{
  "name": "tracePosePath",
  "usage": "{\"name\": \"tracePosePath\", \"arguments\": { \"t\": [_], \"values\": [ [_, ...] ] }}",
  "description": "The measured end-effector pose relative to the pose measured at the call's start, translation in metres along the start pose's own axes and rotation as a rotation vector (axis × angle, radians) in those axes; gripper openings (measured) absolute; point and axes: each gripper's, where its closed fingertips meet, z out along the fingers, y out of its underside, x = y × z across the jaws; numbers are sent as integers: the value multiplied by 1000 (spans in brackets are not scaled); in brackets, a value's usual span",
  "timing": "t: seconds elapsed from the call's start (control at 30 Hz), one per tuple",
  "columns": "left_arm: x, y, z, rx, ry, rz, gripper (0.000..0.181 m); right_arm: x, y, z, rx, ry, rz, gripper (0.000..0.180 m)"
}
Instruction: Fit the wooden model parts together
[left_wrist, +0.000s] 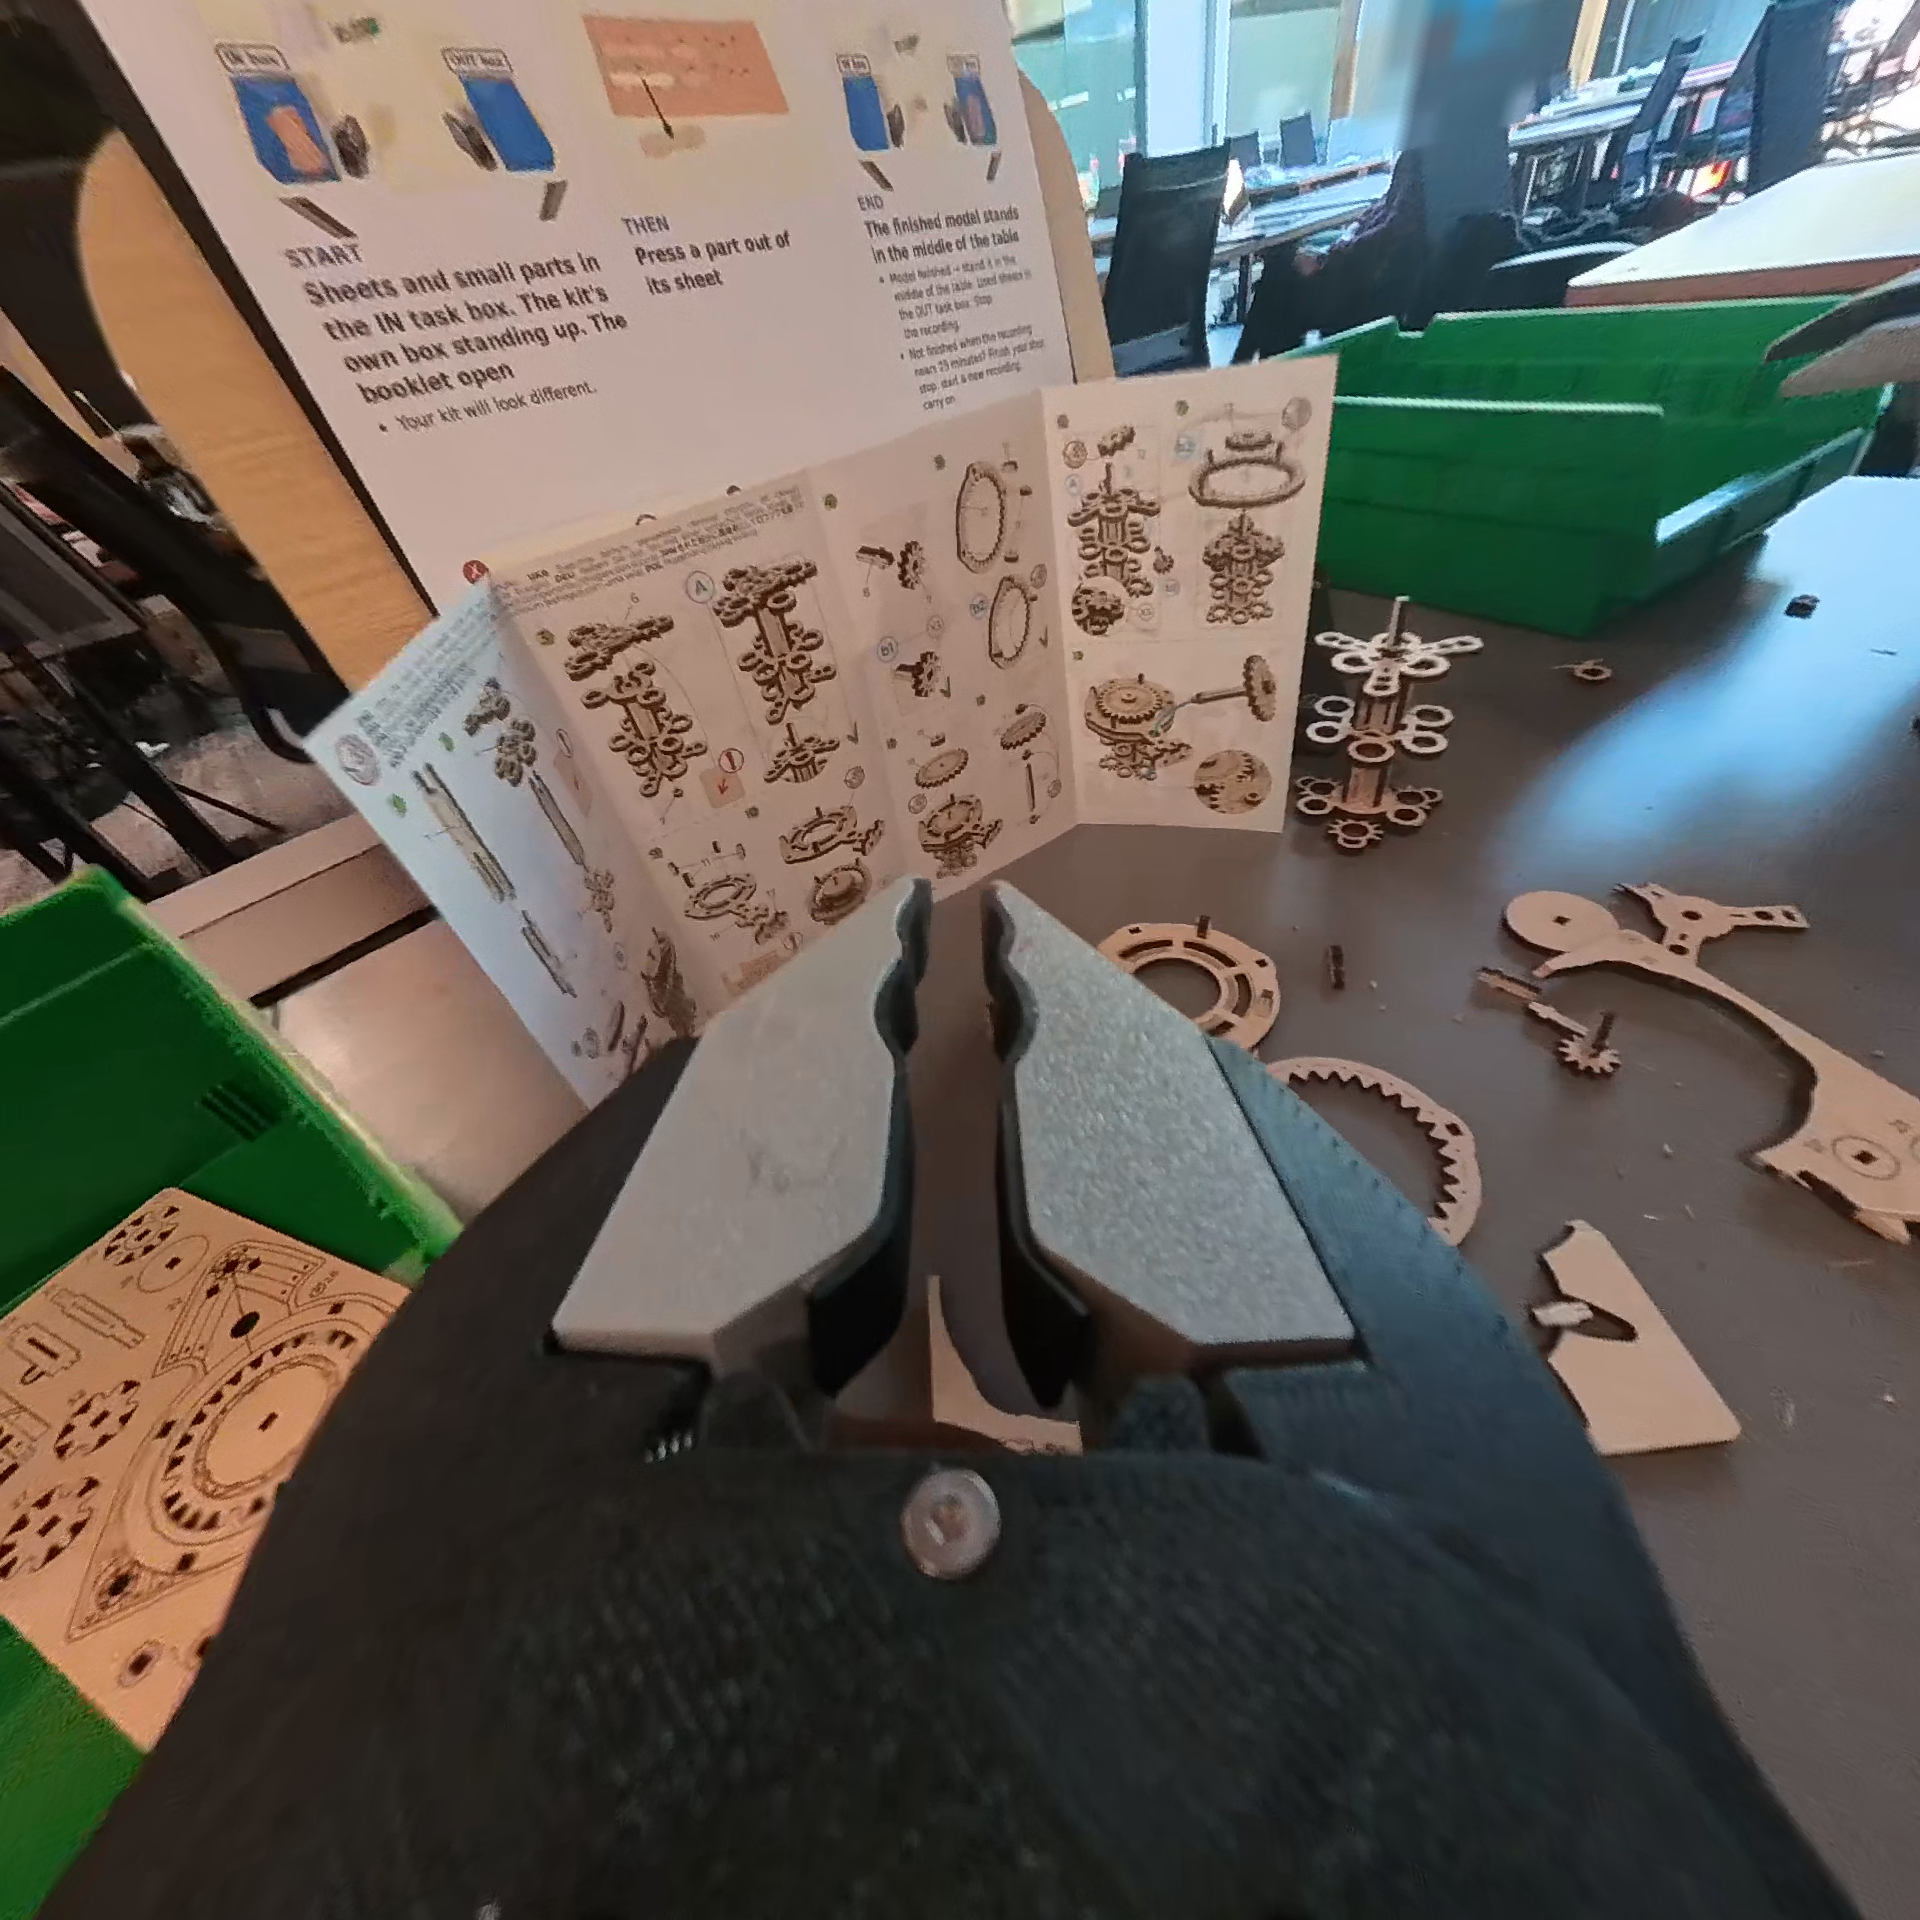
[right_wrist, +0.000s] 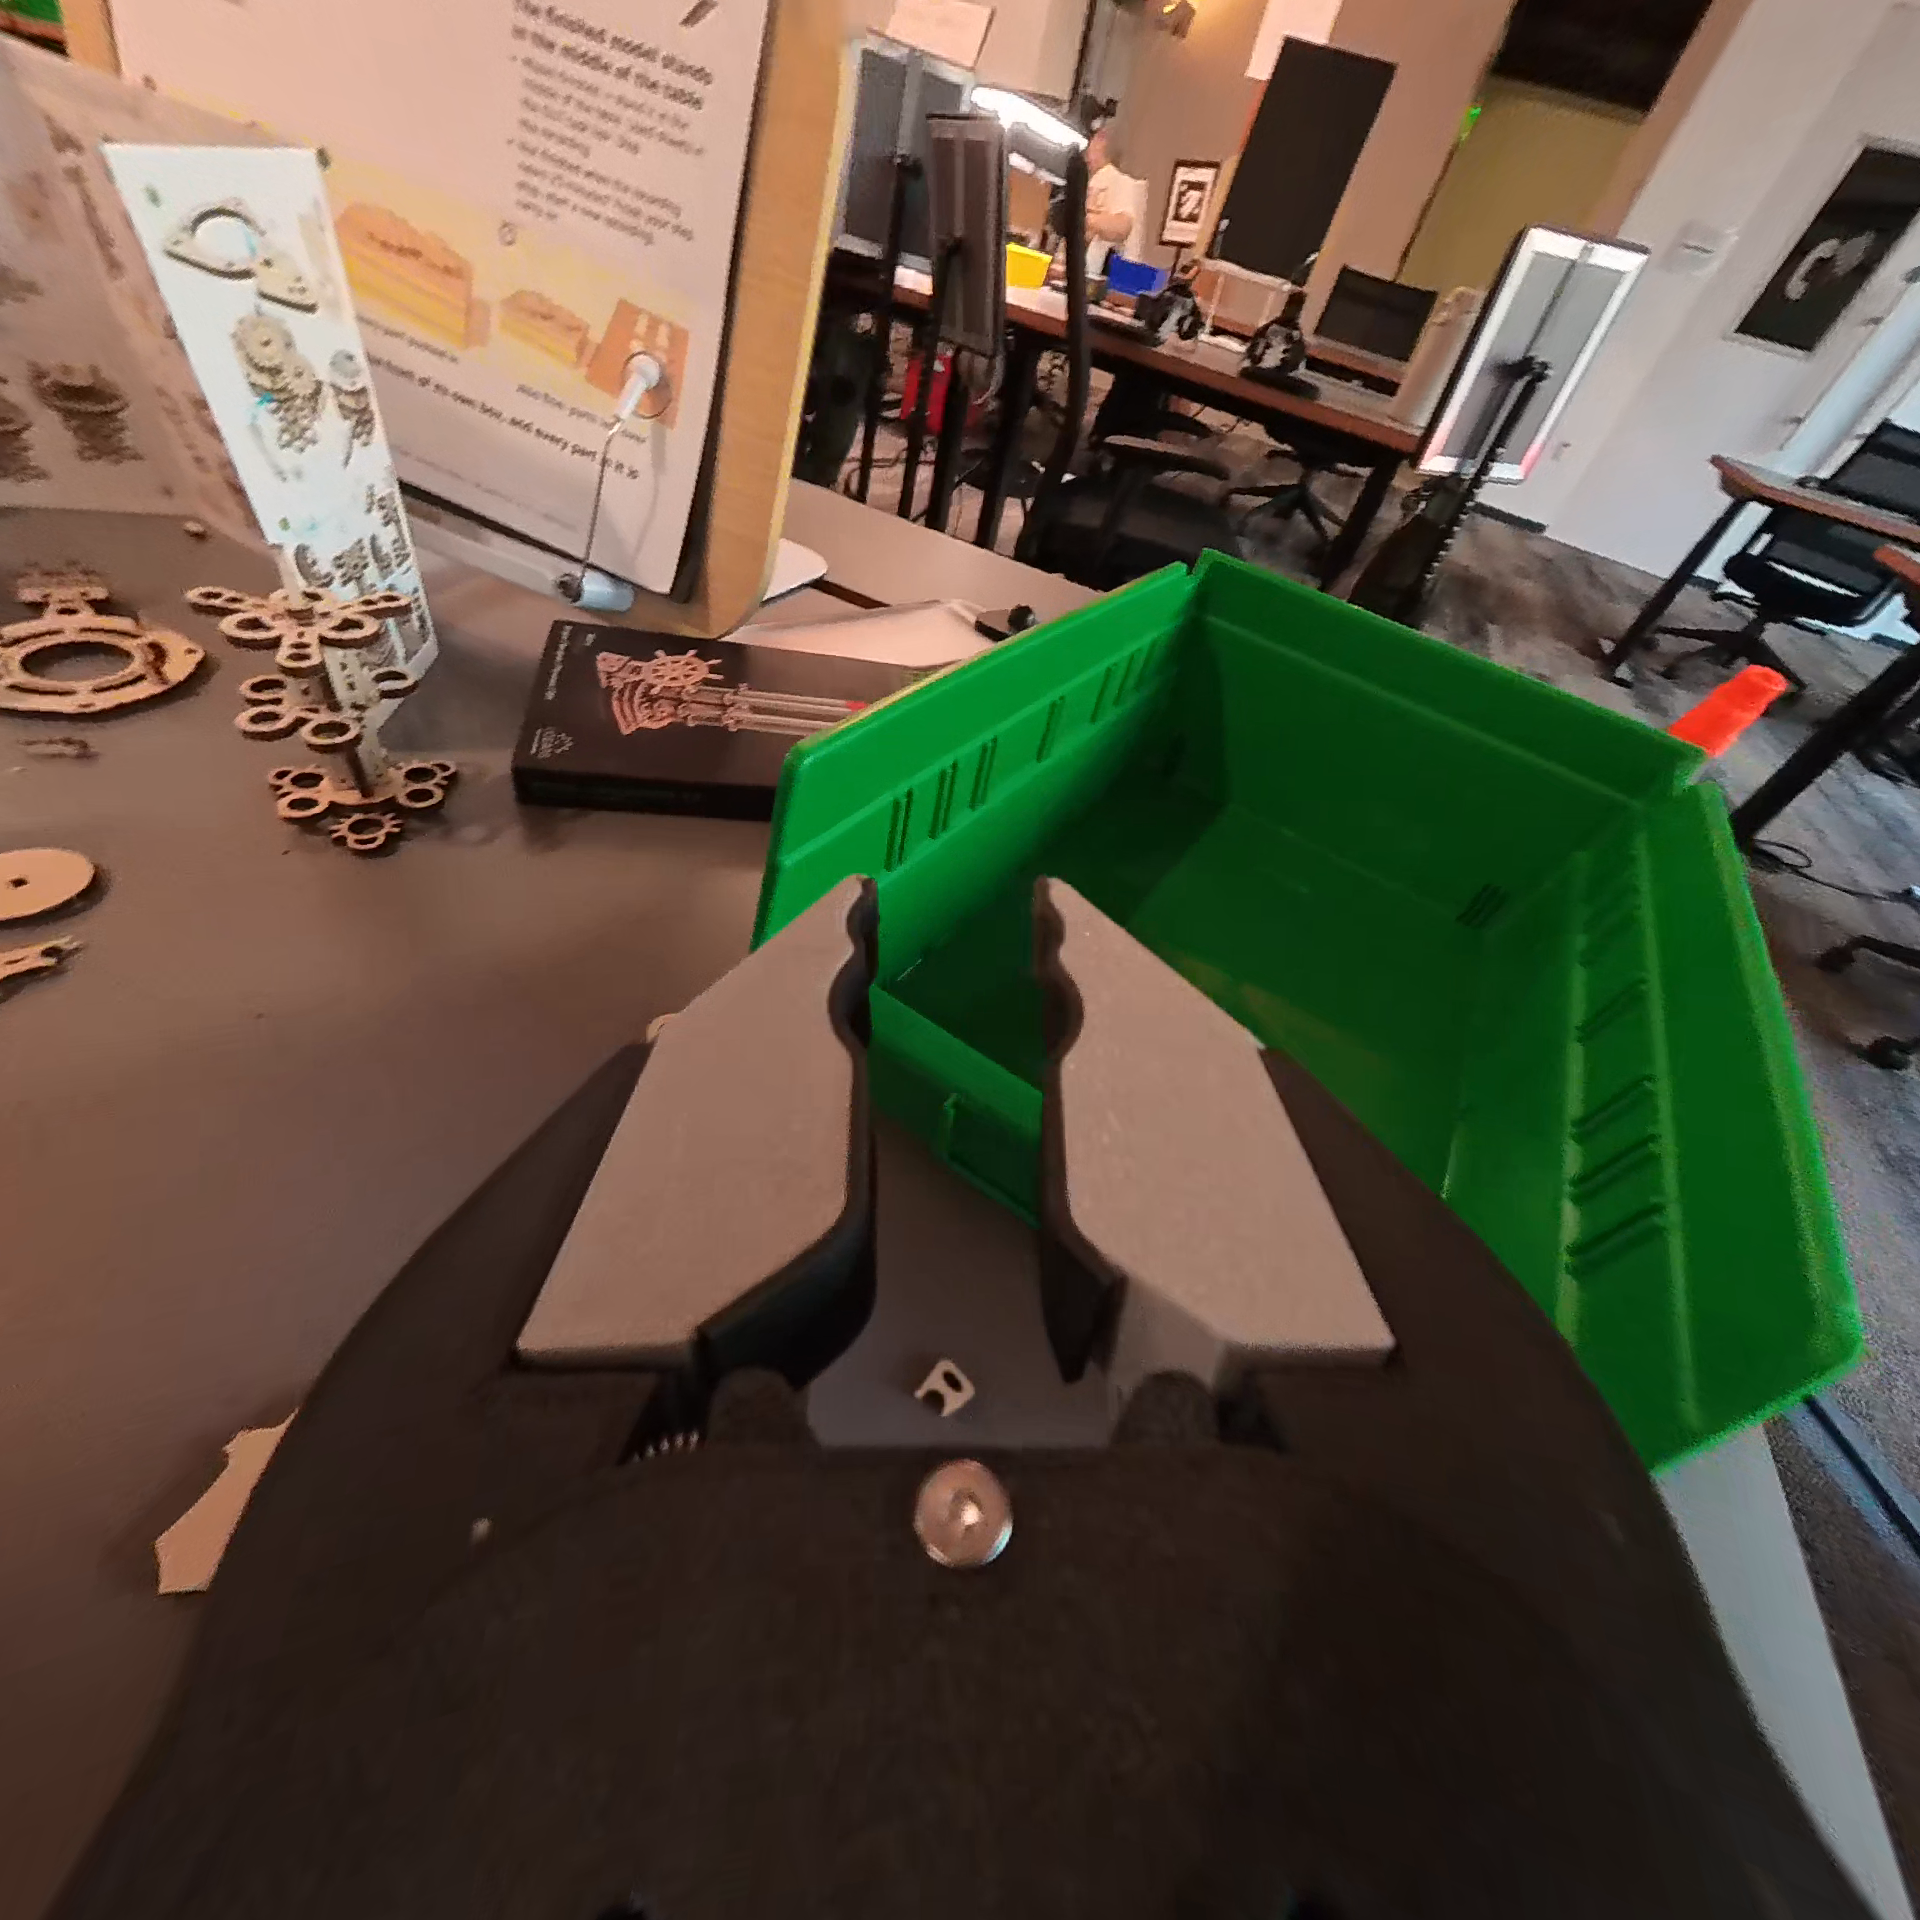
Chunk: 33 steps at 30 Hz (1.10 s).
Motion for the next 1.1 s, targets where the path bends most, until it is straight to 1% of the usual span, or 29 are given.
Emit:
{"name": "tracePosePath", "arguments": {
  "t": [0.17,0.43,0.6,0.83,0.97,1.1],
  "values": [
    [-1,-17,-10,88,-16,36,5,6,0,-4,26,35,46,27],
    [27,-18,-11,157,15,167,0,9,8,-11,0,137,43,27],
    [33,-27,-18,229,25,200,0,1,14,-16,-29,163,65,29],
    [21,-21,-17,175,-29,179,0,-13,14,-16,-40,169,51,31],
    [10,-15,-17,107,-77,154,0,-24,10,-13,-39,136,9,32],
    [6,-13,-20,64,-65,94,0,-39,2,-11,-8,73,-30,31]
  ]
}}
